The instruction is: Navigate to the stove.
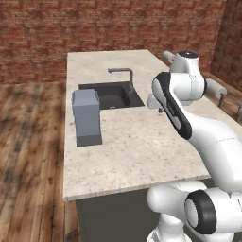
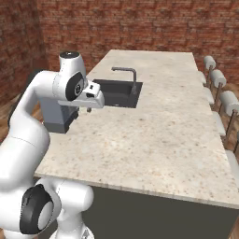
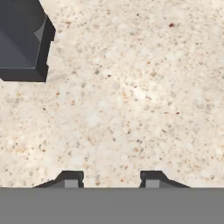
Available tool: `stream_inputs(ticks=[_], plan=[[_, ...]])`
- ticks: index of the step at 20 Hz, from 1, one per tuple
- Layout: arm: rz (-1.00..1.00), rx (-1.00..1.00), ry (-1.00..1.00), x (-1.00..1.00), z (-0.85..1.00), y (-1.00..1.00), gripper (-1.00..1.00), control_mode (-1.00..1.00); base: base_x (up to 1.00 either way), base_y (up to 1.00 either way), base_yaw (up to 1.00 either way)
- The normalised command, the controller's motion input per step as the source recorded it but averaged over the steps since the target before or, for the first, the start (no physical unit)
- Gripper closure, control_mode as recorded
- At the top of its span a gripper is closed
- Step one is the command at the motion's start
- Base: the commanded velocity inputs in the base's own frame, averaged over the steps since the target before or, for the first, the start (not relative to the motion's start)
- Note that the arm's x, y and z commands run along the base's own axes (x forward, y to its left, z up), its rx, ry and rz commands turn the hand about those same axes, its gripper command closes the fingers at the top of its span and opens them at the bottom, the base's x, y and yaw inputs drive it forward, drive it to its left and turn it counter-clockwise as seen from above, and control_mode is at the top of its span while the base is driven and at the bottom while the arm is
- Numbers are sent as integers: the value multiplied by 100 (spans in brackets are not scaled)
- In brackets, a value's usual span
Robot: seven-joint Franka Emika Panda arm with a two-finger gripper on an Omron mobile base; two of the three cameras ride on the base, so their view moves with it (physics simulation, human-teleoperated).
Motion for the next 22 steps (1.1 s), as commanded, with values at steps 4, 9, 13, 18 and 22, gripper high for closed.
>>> stream_inputs(ticks=[4,9,13,18,22], plan=[[0,0,0,-53,0,2,-100,-100,0,0,0],[0,7,-8,-100,0,0,-100,-100,0,0,0],[0,7,-5,-98,-3,1,-100,-100,0,0,0],[0,0,0,-22,-4,2,-100,-100,0,0,0],[0,0,0,0,0,0,-100,100,-3,0,0]])
